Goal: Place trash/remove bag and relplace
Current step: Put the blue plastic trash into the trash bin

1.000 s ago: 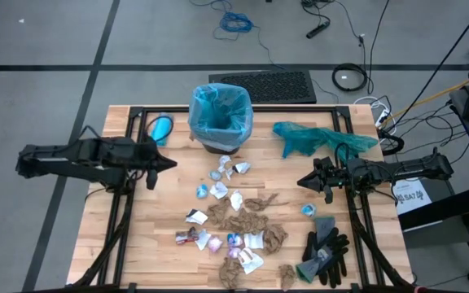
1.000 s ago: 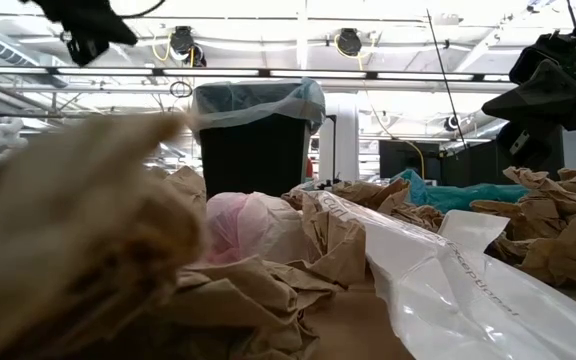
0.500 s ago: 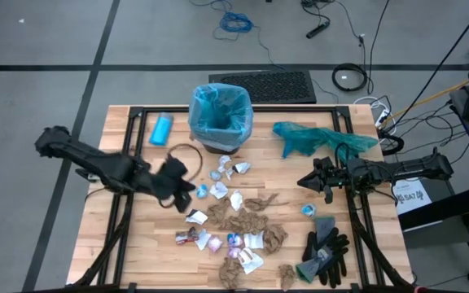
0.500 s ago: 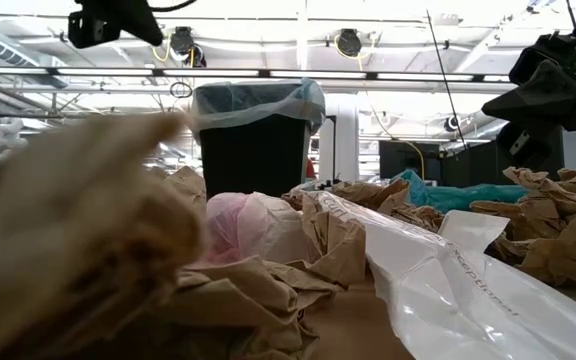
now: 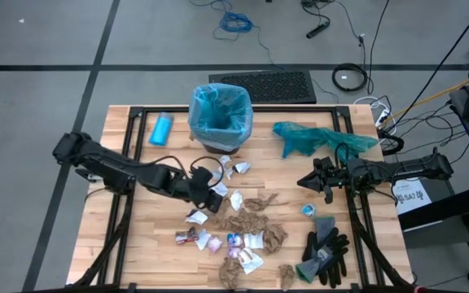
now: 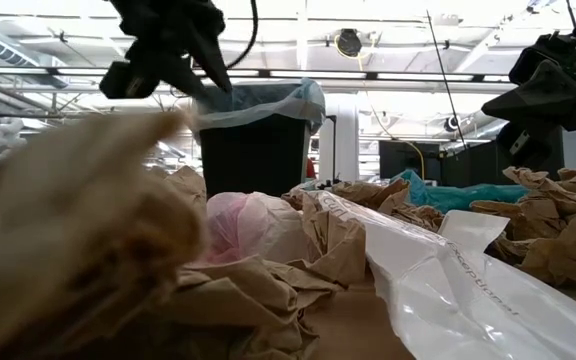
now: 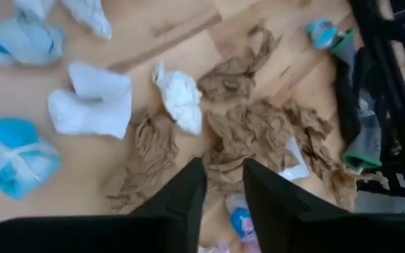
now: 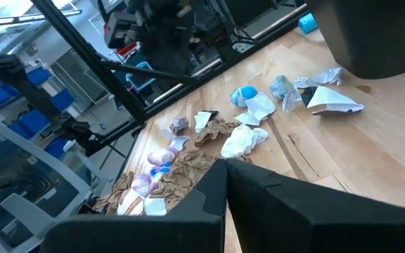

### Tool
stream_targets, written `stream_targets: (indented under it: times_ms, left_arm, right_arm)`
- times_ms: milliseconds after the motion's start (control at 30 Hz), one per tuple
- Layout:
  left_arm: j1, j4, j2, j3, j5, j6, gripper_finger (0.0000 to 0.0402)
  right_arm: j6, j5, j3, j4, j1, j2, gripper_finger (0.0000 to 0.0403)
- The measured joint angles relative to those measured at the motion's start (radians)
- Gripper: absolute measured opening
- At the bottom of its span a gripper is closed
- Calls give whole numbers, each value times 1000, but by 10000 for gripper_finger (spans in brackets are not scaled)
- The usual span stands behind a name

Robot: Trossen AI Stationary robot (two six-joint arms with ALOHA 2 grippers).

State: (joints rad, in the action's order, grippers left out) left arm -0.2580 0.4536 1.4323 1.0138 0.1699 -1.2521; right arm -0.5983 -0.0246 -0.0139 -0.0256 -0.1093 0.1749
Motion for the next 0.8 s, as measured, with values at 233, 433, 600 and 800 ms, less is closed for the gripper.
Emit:
stream_targets:
  times_ms: [233,433,600,800]
  left_arm:
    - [62,2,15,0,-95,7,181]
    - [76,74,12,0,-34,28,184]
    - [76,207,12,0,-15,27,176]
    - [95,308,16,-1,-12,54,175]
  right_arm:
    - [0,0,0,1,0,0,0]
    - [0,0,0,0,0,0,0]
    - [0,0,0,0,0,0,0]
    - [0,0,0,0,0,0,0]
